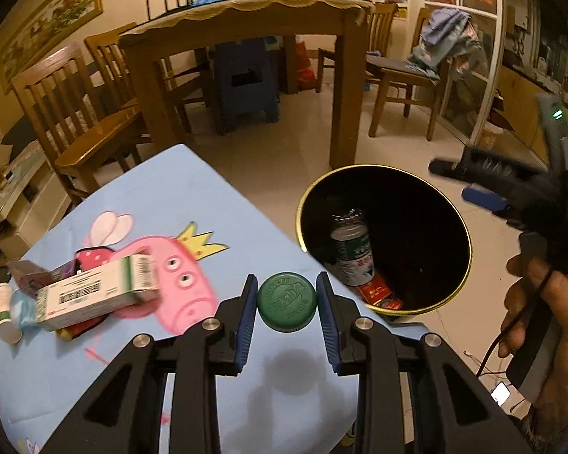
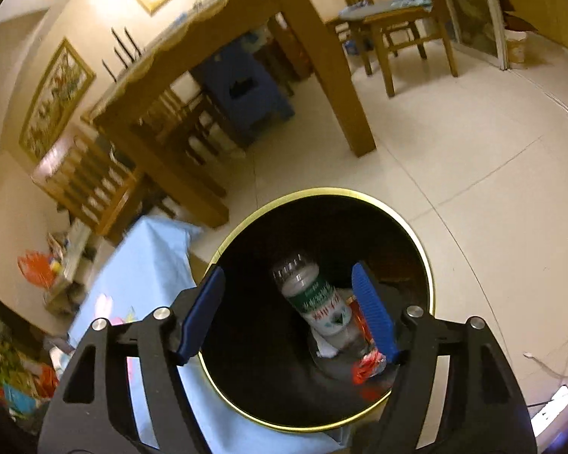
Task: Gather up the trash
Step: 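Drop the wrapper into the bin with the right tool while the left tool drops the green cap, then grasp the white ointment box with the right tool while the left tool grasps the small yellow cap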
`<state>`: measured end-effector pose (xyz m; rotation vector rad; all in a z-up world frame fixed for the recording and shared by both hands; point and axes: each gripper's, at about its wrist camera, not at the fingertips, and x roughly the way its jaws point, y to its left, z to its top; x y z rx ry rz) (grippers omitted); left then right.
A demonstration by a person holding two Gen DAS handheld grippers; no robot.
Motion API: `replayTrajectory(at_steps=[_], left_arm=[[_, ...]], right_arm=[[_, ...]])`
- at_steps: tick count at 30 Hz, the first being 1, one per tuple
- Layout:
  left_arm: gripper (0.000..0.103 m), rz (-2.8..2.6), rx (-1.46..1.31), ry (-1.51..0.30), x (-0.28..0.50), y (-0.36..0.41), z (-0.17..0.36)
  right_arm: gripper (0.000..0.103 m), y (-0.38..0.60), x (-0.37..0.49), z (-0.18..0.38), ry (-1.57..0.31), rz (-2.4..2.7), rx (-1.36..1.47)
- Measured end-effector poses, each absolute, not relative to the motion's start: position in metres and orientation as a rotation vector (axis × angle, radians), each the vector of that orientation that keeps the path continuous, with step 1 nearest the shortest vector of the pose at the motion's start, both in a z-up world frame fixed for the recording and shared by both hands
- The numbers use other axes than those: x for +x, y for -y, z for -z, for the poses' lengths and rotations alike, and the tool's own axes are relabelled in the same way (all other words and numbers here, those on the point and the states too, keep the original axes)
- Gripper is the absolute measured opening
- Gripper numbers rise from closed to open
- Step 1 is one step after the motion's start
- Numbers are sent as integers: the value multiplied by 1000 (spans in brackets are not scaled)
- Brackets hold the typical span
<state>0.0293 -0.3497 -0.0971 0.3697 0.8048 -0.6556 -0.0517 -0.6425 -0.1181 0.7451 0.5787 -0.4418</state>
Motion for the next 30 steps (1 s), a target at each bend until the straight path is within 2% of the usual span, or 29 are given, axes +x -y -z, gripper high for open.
replayTrajectory(at_steps=[3, 10, 13, 16, 22, 25, 30], left_arm=[[30, 679, 370, -819, 36, 369, 99], [30, 784, 335, -850, 51, 423, 96], [47, 800, 352, -847, 48, 435, 99], [47, 807, 360, -842, 43, 435, 104], [48, 787, 351, -888, 47, 403, 118], [59, 772, 351, -897, 43, 373, 122], [59, 714, 355, -911, 37, 299, 132]], right_arm=[[76, 647, -65, 110, -503, 476, 765], [80, 664, -96, 101, -372, 556, 825], [82, 666, -99, 101, -367, 568, 822], [82, 663, -94, 102, -390, 560, 816], [83, 647, -75, 102, -449, 522, 763], [84, 629, -50, 103, -534, 434, 693], [85, 565, 6, 108, -687, 183, 518]])
